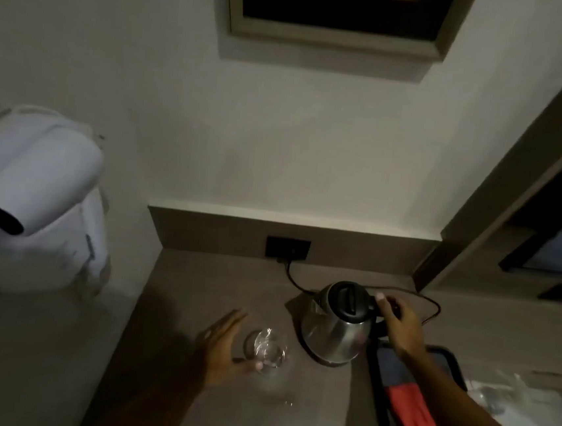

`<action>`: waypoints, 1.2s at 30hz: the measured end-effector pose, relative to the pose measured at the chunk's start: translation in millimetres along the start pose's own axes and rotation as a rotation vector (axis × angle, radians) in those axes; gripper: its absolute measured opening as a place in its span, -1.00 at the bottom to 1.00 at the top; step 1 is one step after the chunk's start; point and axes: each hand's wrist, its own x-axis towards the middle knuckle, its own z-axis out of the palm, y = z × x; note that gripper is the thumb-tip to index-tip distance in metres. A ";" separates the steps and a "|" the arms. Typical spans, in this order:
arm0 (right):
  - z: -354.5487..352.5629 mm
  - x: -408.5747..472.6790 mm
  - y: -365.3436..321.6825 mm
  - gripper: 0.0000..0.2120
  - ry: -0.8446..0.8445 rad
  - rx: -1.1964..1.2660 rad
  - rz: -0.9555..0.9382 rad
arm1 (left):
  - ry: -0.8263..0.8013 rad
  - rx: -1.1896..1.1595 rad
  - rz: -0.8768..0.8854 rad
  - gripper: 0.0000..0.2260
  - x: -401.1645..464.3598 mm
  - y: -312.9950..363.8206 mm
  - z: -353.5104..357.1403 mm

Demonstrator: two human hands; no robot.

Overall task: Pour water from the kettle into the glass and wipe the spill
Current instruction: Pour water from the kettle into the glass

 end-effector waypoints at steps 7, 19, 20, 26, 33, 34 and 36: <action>3.2 20.5 24.4 -0.63 0.013 0.103 0.063 | -0.106 -0.034 0.092 0.00 18.2 -18.0 33.0; 10.9 16.6 18.7 -0.38 0.000 0.068 0.026 | -0.144 -0.062 0.064 -0.15 33.0 -26.0 53.5; 12.3 14.3 9.4 -0.42 -0.003 0.046 0.000 | -0.153 -0.064 0.066 -0.15 33.5 -26.2 52.2; 18.3 -3.4 -57.3 -0.59 -0.117 -0.266 -0.289 | -0.189 -0.060 0.097 -0.19 34.6 -28.1 46.0; 43.2 -15.0 -105.4 -0.51 -0.160 -0.727 -0.667 | -0.237 0.018 0.077 -0.11 34.6 -29.0 40.8; 46.1 -15.1 -106.5 -0.51 -0.173 -0.759 -0.701 | -0.247 0.023 0.076 -0.10 35.0 -29.3 39.6; 51.5 -15.4 -106.9 -0.49 -0.183 -0.826 -0.746 | -0.266 0.038 0.074 -0.08 35.9 -30.8 38.0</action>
